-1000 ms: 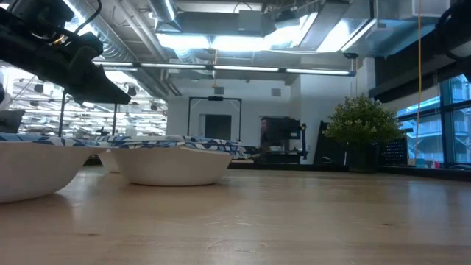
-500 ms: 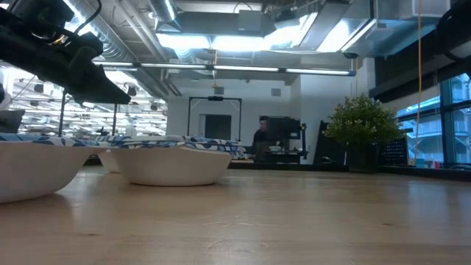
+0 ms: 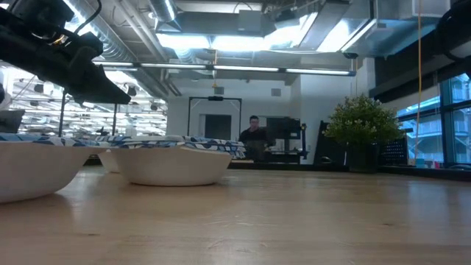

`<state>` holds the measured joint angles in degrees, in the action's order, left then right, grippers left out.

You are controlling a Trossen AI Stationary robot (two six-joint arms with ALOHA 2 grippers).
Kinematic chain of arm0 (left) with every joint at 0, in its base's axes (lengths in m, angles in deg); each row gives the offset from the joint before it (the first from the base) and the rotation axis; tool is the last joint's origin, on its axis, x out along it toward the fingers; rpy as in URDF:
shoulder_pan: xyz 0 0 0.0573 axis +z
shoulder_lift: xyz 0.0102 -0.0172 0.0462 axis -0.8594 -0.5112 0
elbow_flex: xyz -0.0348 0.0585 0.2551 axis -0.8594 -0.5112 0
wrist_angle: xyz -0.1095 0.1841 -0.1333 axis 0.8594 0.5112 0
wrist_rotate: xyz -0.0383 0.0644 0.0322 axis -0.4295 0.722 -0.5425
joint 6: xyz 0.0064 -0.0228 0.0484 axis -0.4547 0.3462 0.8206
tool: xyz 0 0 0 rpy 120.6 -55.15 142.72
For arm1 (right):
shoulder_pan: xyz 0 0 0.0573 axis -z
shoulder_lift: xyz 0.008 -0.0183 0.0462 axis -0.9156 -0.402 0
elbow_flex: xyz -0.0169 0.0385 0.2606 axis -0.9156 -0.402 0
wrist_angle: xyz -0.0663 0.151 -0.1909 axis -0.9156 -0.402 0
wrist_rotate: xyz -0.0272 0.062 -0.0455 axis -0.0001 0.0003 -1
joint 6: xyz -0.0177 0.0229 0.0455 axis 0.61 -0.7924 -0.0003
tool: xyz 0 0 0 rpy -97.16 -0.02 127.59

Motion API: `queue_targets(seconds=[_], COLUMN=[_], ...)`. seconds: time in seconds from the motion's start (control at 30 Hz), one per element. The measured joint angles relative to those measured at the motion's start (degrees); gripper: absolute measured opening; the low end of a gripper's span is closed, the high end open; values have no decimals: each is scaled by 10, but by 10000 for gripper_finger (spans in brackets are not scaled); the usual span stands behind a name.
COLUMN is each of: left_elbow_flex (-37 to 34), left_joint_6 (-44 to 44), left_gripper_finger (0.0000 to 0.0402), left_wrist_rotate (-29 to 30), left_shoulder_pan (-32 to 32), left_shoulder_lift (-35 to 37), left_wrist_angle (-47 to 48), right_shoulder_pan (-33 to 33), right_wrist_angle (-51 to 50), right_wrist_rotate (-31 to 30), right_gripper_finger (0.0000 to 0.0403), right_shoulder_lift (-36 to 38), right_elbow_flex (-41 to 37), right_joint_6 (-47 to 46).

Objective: Nest bowls inside each other
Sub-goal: Stack the white patterned bowl on top of the other white patterned bowls

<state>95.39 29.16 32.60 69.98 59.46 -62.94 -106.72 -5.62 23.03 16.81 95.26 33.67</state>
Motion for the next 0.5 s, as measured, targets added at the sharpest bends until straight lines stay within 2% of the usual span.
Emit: queue_targets(seconds=[0.33,0.5], left_elbow_flex=[0,0], left_joint_6=[0,0], left_gripper_finger=[69,69], left_wrist_rotate=[0,0], left_shoulder_pan=[0,0], left_shoulder_lift=[0,0], left_wrist_angle=[0,0], right_shoulder_pan=[0,0], right_wrist_angle=[0,2], right_wrist_rotate=[1,10], right_gripper_finger=[115,115], right_shoulder_lift=[-1,-27], right_elbow_flex=[0,0], right_joint_6=[1,2])
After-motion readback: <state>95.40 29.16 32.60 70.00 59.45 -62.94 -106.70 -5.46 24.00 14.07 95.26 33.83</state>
